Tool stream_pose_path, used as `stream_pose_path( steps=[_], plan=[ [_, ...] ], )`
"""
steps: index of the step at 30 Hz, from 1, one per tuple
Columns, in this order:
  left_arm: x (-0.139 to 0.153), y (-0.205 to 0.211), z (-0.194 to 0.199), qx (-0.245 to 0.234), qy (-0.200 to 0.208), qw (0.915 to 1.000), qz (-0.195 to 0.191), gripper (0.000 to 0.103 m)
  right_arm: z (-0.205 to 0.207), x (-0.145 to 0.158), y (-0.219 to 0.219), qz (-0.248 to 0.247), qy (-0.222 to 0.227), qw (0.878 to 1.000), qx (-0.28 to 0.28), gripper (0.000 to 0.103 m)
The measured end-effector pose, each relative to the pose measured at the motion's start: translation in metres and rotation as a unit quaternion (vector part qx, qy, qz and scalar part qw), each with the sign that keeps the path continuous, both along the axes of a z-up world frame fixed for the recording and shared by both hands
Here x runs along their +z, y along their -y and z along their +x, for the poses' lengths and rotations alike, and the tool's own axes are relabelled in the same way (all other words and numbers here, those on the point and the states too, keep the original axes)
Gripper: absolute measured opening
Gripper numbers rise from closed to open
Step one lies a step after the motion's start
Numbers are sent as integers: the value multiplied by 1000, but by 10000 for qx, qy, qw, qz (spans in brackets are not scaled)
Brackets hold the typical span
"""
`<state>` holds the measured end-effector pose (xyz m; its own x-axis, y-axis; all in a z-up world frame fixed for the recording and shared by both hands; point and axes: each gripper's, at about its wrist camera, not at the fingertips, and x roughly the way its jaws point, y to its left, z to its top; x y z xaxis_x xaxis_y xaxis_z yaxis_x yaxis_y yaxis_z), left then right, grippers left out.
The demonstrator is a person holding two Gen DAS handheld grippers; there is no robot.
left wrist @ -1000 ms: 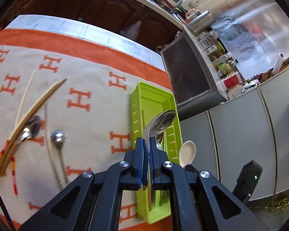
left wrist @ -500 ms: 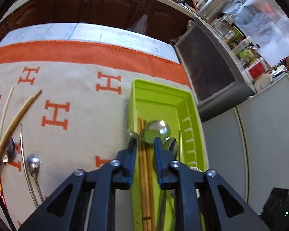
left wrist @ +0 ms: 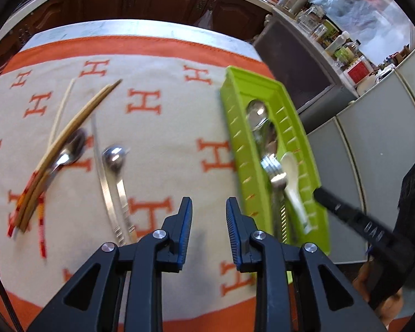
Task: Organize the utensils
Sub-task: 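Release the white spoon in the green tray with the right gripper while the left gripper releases the steel spoon, then move the right gripper to the long steel chopstick and close on it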
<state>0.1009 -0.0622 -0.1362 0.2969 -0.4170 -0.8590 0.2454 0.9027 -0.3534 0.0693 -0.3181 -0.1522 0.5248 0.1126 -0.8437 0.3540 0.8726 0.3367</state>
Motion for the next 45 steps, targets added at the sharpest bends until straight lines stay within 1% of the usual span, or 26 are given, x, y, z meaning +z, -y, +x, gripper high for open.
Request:
stream_pose_path(
  steps=[3,6,10,12,15,19,23,25,27,31,34,36,38,40,45],
  plan=[
    [-6,-29,-13,109,-86,9999,22,26,-6,4,-9,-67,28,9999,127,5],
    [-10,-65,-23,395,-122,9991,-7,26,-12,7,-21,-172,25,9996,244,5],
    [-14,-101,-31,761,-136,9970,-31,28,-20,10,-36,-279,-15,9987,418,5],
    [-17,-112,-34,868,-157,9961,-20,31,-25,13,-47,-310,-6,9982,509,5],
    [-23,-128,-37,1001,-202,9948,15,31,-28,16,-61,-346,0,9973,645,5],
    [-26,-139,-39,1099,-204,9937,-33,31,-29,23,-88,-470,32,9947,917,5],
    [-21,-146,-42,1133,-55,9935,-36,31,-25,26,-118,-563,10,9907,1241,5],
    [-19,-151,-43,1151,45,9933,1,35,-21,25,-135,-595,-26,9881,1419,5],
    [-17,-155,-44,1181,145,9929,35,42,-17,23,-150,-616,-49,9854,1586,5],
    [-13,-166,-44,1202,377,9918,204,42,-7,18,-179,-683,-94,9790,1920,6],
    [-13,-175,-45,1262,532,9901,296,48,1,11,-202,-679,-117,9737,2172,6],
    [-13,-183,-45,1319,613,9889,308,54,7,5,-213,-642,-119,9713,2288,6],
    [-16,-190,-43,1392,655,9875,335,55,12,-1,-222,-630,-105,9689,2391,11],
    [-19,-196,-41,1441,656,9869,322,55,17,-9,-231,-622,-83,9661,2503,13],
    [-25,-205,-37,1452,690,9867,242,55,28,-28,-248,-828,-68,9600,2673,13]
  ],
)
